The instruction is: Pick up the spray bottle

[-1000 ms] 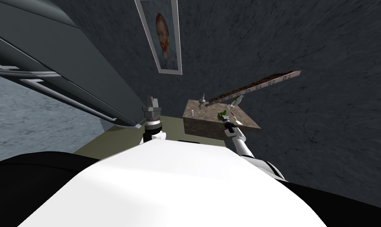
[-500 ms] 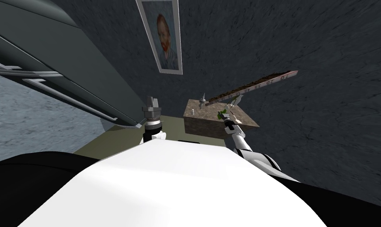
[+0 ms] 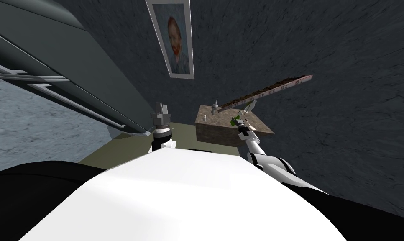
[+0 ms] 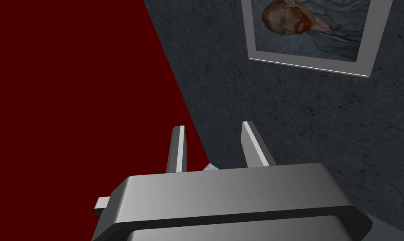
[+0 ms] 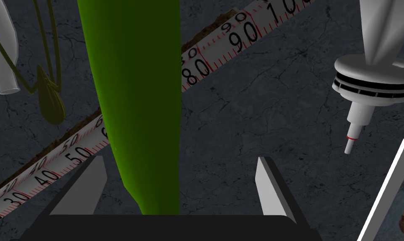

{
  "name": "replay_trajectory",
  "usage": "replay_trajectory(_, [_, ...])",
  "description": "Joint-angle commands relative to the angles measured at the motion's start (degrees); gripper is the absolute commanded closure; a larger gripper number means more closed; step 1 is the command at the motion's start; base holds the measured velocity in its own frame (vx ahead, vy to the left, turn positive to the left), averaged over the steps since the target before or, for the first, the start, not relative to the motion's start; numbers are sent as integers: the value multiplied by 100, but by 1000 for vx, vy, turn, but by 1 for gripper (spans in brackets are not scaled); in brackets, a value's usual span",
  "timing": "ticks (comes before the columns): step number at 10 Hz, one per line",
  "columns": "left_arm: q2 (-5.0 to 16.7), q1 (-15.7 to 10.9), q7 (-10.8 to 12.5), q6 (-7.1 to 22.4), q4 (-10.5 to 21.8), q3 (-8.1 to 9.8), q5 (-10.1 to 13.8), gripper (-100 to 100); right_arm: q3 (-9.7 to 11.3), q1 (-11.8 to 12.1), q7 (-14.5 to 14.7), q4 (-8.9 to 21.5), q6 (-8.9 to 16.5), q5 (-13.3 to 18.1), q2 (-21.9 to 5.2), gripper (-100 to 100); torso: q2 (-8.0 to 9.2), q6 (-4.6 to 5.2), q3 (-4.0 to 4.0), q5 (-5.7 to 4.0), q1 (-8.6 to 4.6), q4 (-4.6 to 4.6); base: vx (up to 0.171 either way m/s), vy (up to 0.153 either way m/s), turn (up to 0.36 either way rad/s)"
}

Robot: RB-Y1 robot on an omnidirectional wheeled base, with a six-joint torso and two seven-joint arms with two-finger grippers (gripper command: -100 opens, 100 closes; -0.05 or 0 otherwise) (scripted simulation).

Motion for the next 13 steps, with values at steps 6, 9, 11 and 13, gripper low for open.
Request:
replay_trajectory(6, [0,0,0,0,0,0,0,0,57,-535,68,741,-169,-102,-125,100,-7,2,-4,-2,-7,-2,-24,16,-6])
replay_trajectory(9, [0,0,0,0,0,0,0,0,57,-535,69,739,-168,-101,-125,100,-13,1,-8,-3,-8,-4,0,-1,-3])
replay_trajectory(11, [0,0,0,0,0,0,0,0,58,-534,69,739,-169,-101,-125,0,-13,1,-8,-3,-9,-4,0,0,0])
replay_trajectory(13, [1,1,0,0,0,0,0,0,16,-133,-12,311,5,-2,-18,100,-30,-4,-22,-14,-19,-16,67,-46,26])
